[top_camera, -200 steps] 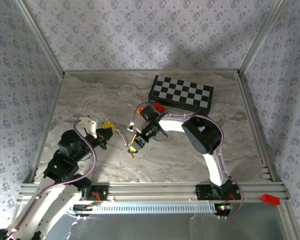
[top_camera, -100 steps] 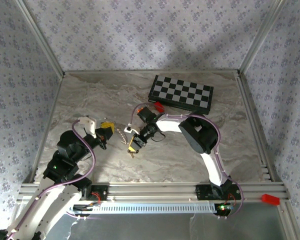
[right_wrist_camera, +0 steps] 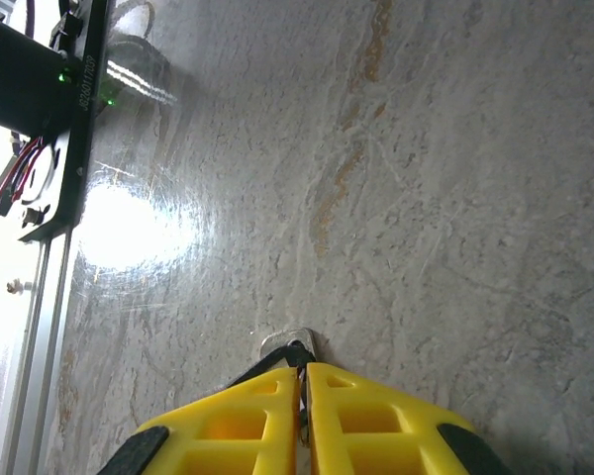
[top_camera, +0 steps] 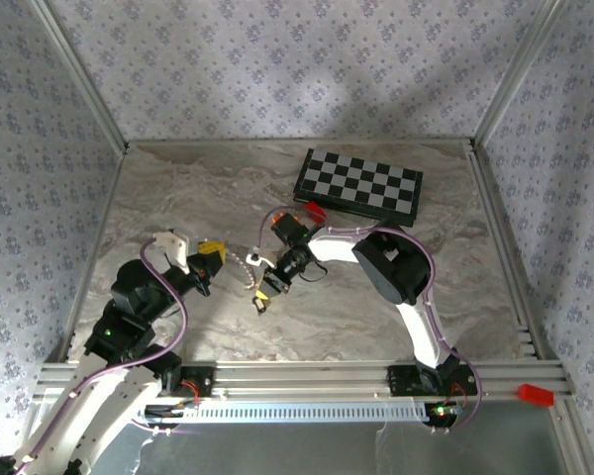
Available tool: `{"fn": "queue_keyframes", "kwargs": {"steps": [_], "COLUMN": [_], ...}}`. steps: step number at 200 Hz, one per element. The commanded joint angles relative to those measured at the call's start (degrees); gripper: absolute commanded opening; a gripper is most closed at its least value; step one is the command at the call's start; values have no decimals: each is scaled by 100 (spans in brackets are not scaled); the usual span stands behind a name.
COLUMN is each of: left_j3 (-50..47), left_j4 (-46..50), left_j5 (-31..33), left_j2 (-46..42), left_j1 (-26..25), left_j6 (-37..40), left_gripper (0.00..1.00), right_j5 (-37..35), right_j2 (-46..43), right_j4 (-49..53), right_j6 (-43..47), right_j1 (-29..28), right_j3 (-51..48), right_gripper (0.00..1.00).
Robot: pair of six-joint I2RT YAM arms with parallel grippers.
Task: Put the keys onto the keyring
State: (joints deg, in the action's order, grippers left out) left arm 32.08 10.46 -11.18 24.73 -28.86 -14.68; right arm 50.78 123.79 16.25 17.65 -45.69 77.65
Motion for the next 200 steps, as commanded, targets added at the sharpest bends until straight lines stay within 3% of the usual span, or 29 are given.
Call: {"fn": "queue_keyframes", "kwargs": {"steps": [1, 57, 98, 152, 200], "left_j3": [18, -1, 81, 229, 156], "left_j4": [-303, -289, 134, 589, 494], "left_j5": [-71, -146, 53, 194, -4], "left_j2": [-98, -211, -320, -494, -621], "left_j1": [34, 32, 34, 33, 24], "left_j6": [-57, -92, -86, -44, -113], "left_gripper": [0, 0, 0, 0, 0], "right_j5": [-79, -502, -1593, -3633, -4546], "right_j2": [23, -530, -1477, -2291, -2677], "right_j4": [180, -336, -357, 980, 2477], "right_j6": [94, -374, -793, -1300, -2019], "right_j1": [-36, 96, -7, -527, -967], "right_j3": [111, -421, -1170, -1427, -1272], "right_gripper": [9, 0, 0, 0, 0]}}
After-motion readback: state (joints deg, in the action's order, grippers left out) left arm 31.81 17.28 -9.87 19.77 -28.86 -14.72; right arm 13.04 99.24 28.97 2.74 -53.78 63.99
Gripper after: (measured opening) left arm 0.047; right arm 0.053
